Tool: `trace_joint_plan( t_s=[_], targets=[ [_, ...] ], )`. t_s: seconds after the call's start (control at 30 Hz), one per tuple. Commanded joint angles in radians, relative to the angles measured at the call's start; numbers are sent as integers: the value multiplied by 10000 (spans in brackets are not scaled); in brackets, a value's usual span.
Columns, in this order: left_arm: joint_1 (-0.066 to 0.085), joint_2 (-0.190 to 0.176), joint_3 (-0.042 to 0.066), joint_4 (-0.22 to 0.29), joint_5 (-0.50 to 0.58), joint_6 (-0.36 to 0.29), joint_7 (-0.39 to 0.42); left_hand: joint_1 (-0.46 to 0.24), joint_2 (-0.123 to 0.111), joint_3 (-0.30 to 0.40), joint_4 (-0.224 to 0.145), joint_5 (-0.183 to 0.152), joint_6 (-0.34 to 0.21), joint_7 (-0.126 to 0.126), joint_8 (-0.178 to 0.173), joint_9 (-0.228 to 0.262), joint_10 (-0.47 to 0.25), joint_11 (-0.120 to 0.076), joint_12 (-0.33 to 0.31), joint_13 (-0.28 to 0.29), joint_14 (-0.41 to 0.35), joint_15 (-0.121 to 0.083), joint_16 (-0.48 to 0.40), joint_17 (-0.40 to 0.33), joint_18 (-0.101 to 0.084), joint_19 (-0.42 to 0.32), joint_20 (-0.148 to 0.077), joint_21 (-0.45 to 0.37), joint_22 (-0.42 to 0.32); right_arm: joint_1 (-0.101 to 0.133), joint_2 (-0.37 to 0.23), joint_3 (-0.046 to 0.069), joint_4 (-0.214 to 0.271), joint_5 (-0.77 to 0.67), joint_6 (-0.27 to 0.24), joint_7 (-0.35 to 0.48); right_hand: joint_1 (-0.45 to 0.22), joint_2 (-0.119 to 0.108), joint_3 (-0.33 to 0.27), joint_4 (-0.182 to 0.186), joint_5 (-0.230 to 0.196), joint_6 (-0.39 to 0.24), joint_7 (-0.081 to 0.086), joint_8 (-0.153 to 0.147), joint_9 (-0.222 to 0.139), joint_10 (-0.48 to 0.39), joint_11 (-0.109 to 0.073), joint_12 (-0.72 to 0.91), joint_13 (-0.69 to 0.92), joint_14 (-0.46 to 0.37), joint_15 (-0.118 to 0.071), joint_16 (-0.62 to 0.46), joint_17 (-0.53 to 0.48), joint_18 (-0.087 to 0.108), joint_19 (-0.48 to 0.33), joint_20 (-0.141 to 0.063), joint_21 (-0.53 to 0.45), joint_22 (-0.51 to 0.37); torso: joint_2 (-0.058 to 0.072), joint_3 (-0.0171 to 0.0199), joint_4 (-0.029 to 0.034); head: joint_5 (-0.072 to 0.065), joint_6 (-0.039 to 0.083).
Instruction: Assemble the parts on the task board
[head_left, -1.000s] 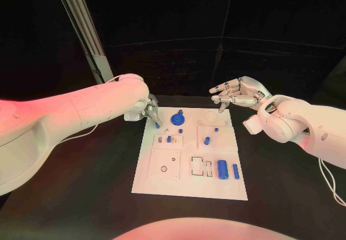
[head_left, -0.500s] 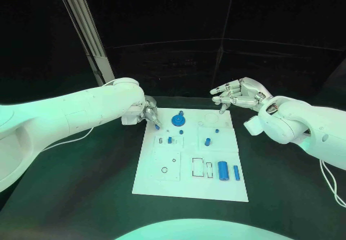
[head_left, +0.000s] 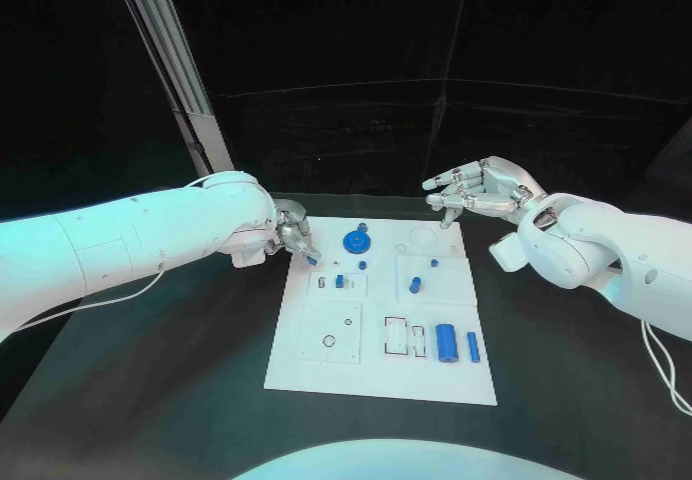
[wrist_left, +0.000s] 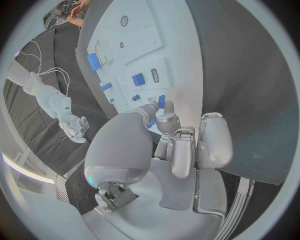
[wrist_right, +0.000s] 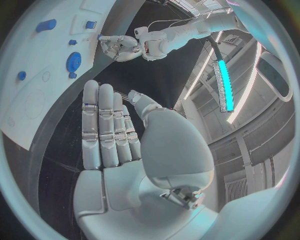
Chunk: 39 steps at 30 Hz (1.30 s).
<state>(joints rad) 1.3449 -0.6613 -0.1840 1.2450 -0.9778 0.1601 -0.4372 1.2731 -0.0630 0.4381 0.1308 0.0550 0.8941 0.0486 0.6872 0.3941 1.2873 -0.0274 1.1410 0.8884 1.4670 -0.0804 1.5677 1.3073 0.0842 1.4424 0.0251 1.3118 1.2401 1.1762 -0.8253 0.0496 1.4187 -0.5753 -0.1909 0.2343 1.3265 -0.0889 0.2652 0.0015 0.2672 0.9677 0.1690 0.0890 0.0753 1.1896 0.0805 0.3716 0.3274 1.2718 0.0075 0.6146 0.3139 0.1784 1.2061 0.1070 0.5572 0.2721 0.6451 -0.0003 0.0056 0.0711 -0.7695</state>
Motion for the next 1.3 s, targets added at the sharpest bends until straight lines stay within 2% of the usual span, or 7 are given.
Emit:
trace_joint_plan(
  t_s=[0.03,0.2,0.37,0.53,0.7,1.0,1.3],
  targets=[
    [-51,-198,-4,410,99,-805,18,-38,10,1252,-1170,13,44,-25,70,19,80,-2,27,7,1038,-44,31,2635,-92,93,0,50,13,17,-5,5,-3,6,95,93,-34,91,35,18,68,-44,-5,69,3,-73,-21,54,13,-80,-4,64,18,17,-64,-8,-46,15,18,10,-6,62,-19],
    [-191,-480,-11,923,94,-1144,0,-60,-18,1319,-1195,14,47,-29,88,27,98,-8,39,24,1038,-50,31,2635,-100,110,-5,78,50,16,-3,3,-23,6,110,97,-34,91,35,18,68,-44,-5,69,3,-73,-21,54,13,-80,-4,64,18,17,-64,-8,-46,15,18,4,-29,91,-29],
    [-281,-579,-13,1118,92,-1287,31,-71,-32,1358,-1209,14,47,-31,98,31,113,-11,53,45,1038,-53,31,2635,-100,114,-8,80,54,16,-7,2,-46,6,118,100,-34,91,35,18,68,-44,-5,69,3,-73,-21,54,13,-80,-4,64,18,17,-64,-8,-46,15,30,-7,-32,94,-44],
    [-353,-609,-14,1190,90,-1303,73,-71,-32,1358,-1209,14,47,-31,98,31,113,-11,53,45,1038,-53,31,2635,-100,114,-8,80,54,15,-2,2,-50,6,127,101,-34,91,35,18,68,-44,-5,69,3,-73,-21,54,13,-80,-4,64,18,17,-64,-8,-46,15,34,16,-47,121,-69],
    [-399,-612,-15,1231,90,-1274,90,-85,-50,1407,-1227,14,47,-33,110,37,131,-15,71,71,1038,-56,31,2635,-102,121,-11,89,67,15,-1,1,-56,6,132,100,-34,91,35,18,68,-44,-5,69,3,-73,-21,54,13,-80,-4,64,18,17,-64,-8,-46,15,38,2,-40,86,-109],
    [-423,-556,-16,1239,90,-999,17,-92,-63,1430,-1238,14,45,-34,116,39,134,-16,71,70,1038,-58,31,2635,-102,121,-13,88,67,14,17,0,-65,6,139,104,-34,91,35,18,68,-44,-5,69,3,-73,-21,54,13,-80,-4,64,18,17,-64,-8,-46,15,29,15,-36,94,-166],
    [-426,-465,-17,1102,89,-577,-129,-107,-99,1486,-1269,14,35,-34,126,44,129,-18,54,42,1038,-60,31,2635,-101,122,-16,84,65,13,31,0,-73,6,152,108,-34,91,35,18,68,-44,-5,69,3,-73,-21,54,13,-80,-4,64,18,17,-64,-8,-46,15,35,9,-37,88,-200]
  ],
)
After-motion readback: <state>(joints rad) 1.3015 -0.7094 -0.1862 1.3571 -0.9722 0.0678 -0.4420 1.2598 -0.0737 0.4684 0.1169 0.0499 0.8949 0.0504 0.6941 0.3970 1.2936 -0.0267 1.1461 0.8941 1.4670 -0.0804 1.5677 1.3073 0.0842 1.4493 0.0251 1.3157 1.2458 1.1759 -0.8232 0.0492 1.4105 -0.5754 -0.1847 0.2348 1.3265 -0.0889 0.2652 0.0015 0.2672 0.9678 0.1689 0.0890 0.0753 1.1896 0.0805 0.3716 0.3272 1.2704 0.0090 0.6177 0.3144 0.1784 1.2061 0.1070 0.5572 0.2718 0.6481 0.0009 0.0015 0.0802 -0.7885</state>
